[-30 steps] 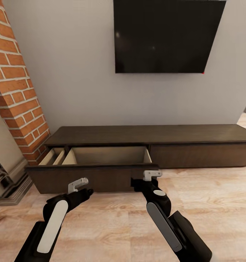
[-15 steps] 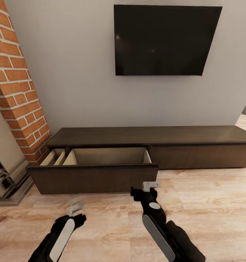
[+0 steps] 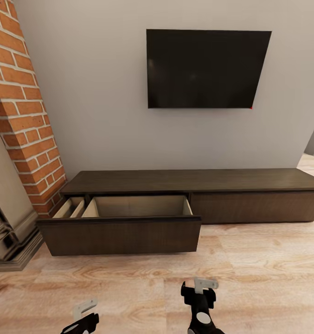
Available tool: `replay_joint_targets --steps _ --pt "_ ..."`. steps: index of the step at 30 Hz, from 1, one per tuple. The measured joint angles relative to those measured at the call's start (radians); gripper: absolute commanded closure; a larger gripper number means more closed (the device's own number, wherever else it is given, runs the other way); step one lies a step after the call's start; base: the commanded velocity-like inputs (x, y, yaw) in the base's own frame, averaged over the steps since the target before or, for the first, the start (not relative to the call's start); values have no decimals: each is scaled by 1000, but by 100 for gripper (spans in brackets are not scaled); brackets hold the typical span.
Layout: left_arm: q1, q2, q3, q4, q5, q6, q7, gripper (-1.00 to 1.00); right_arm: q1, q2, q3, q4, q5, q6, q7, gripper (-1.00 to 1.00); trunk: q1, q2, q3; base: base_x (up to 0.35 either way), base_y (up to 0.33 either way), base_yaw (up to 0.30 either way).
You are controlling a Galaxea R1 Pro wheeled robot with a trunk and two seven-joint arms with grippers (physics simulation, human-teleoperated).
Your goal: Place each of the two pumpkins and all three candles from the living room inside a cabinet in the living room (use any cabinet), then make sure every cabinet is closed, and position the cauldron so it is next to a table in the living room.
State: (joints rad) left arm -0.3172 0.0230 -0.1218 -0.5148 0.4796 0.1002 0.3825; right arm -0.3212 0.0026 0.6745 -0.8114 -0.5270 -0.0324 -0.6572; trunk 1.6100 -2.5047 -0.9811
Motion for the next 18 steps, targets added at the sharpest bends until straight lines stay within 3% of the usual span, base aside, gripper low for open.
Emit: replay_joint_targets --steps 4,5,8,13,18 --pt "0 6 0 27 1 -37 0 -100 0 2 4 62 2 -63 -1 -100 -2 1 16 0 0 63" --pt "0 17 1 98 -1 -93 -6 -100 1 49 8 205 4 -242 -1 -100 -2 1 19 0 0 260" --pt "0 30 1 143 -4 -114 -22 -100 0 80 6 304 7 -348 0 -100 -4 2 31 0 0 269" --pt "0 58 2 235 2 -198 -85 -100 0 96 7 399 5 -449 0 -100 -6 3 50 0 0 276" --pt "0 61 2 311 5 -295 -110 -100 0 100 8 494 6 -538 0 -100 -8 4 70 0 0 279"
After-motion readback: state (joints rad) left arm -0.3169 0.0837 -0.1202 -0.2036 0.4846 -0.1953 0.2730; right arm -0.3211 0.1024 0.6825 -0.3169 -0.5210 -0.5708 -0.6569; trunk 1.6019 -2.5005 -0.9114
